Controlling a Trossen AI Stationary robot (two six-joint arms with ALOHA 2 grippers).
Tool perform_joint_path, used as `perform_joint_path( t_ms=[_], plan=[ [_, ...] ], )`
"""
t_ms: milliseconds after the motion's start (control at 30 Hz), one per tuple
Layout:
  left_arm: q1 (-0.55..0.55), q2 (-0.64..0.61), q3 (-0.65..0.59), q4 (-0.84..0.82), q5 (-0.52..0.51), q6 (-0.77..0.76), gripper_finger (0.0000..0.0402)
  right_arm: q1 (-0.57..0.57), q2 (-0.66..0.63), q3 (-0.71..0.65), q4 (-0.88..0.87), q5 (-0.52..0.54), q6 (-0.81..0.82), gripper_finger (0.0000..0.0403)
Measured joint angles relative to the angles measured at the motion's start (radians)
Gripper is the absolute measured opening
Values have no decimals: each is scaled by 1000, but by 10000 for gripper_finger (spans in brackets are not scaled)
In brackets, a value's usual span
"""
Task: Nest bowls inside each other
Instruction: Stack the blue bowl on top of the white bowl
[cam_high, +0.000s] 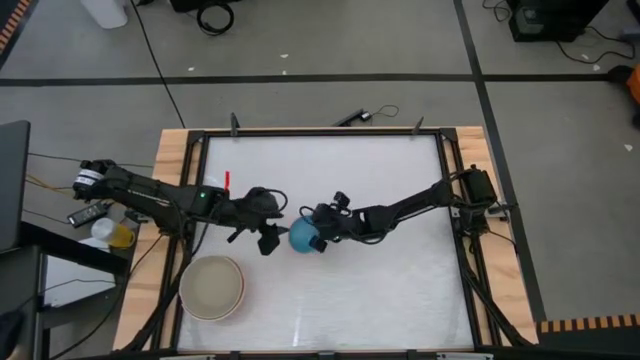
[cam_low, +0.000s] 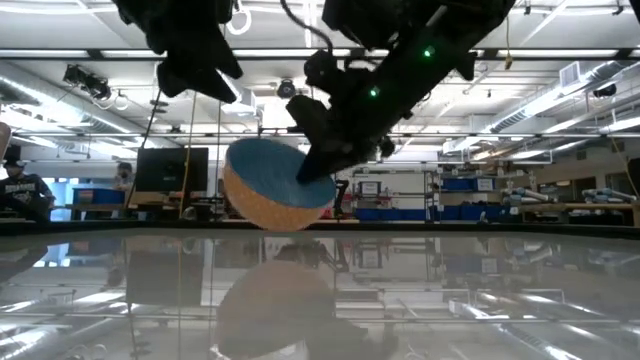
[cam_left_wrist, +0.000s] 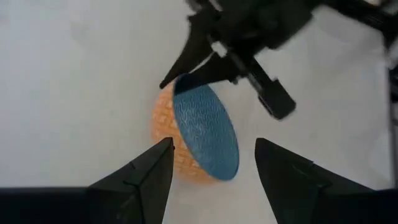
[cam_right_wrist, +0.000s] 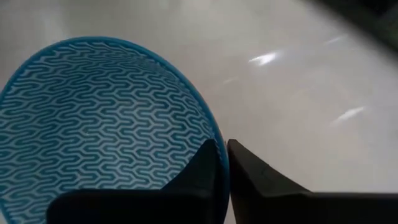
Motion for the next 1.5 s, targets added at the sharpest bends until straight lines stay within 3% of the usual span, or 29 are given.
perform_joint_path(
  t_ms=[133,300,467,667,800,933,1067,1200,1333,1500],
  plan=[
    [0,15,0,-8,-132,96,221,35,0,36,10,203,-30,25],
    [2,62,1,35,-239,237,206,62,0,57,60,351,-116,29],
    [3,119,1,120,-258,322,202,60,-1,59,95,395,-129,30],
    [2,166,2,110,-419,337,192,60,-1,60,113,403,-142,31],
    [4,182,4,90,-441,355,141,68,-1,60,120,415,-147,37],
    [8,188,3,68,-476,347,38,69,-3,63,148,387,-119,67],
    [15,183,6,3,-442,363,12,80,-16,63,143,257,-112,114],
    [16,166,41,-192,-447,332,8,119,-58,59,131,112,-97,160],
    [17,156,106,-434,-367,302,8,172,-143,60,147,128,-138,192],
    [-1,144,234,-732,-90,227,8,235,-248,60,101,221,-229,207]
  ],
)
